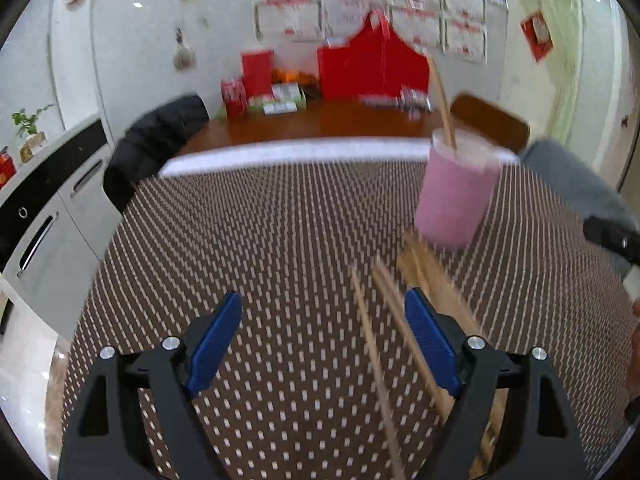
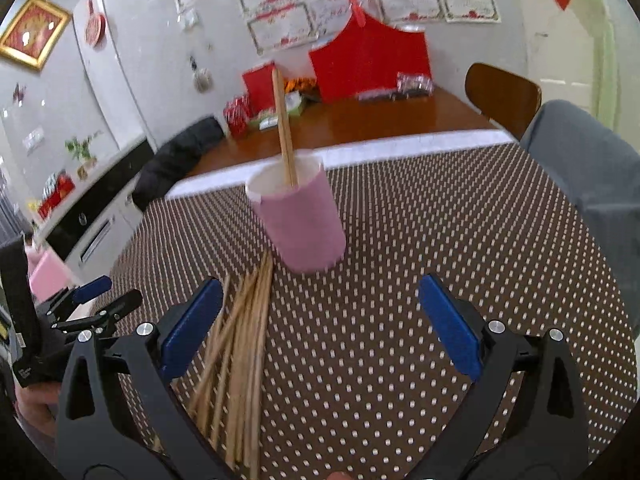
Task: Organize utensils
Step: 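Move both open tools back down to the chopstick pile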
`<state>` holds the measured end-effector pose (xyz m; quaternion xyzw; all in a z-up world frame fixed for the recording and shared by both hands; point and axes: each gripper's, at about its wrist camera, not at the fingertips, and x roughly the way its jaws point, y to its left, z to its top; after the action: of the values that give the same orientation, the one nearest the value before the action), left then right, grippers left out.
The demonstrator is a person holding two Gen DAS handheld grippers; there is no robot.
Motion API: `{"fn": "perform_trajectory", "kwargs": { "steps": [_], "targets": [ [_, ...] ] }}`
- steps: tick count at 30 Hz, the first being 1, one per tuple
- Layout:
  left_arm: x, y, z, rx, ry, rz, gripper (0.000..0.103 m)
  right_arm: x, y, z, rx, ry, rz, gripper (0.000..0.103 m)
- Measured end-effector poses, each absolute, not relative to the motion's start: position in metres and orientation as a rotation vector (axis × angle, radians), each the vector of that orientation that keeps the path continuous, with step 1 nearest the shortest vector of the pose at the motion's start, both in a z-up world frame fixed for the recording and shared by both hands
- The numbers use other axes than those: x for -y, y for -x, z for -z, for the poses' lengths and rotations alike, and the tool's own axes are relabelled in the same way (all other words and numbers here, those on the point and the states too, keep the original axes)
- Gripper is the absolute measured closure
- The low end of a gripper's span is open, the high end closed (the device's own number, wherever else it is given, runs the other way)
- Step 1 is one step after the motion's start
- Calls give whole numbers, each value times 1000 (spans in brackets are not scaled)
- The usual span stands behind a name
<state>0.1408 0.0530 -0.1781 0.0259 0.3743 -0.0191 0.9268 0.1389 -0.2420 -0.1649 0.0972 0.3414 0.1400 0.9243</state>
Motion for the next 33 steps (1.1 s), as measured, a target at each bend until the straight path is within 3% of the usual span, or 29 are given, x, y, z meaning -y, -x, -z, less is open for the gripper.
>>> {"fn": "perform_trajectory", "kwargs": {
  "steps": [11, 18, 30, 33],
  "targets": [
    [-41, -134, 240, -920, -176, 49, 21, 199, -149, 222, -915, -17, -338, 6],
    [-45, -130, 239, -903, -156, 58, 20, 176, -152, 250, -974, 93, -340, 6],
    [-49, -134, 241, -913, -132, 72, 20, 160, -163, 244, -987, 190, -324, 7],
    [-48, -134, 240, -912, -138, 69, 20, 155, -169, 248, -997, 206, -313, 11]
  ]
}}
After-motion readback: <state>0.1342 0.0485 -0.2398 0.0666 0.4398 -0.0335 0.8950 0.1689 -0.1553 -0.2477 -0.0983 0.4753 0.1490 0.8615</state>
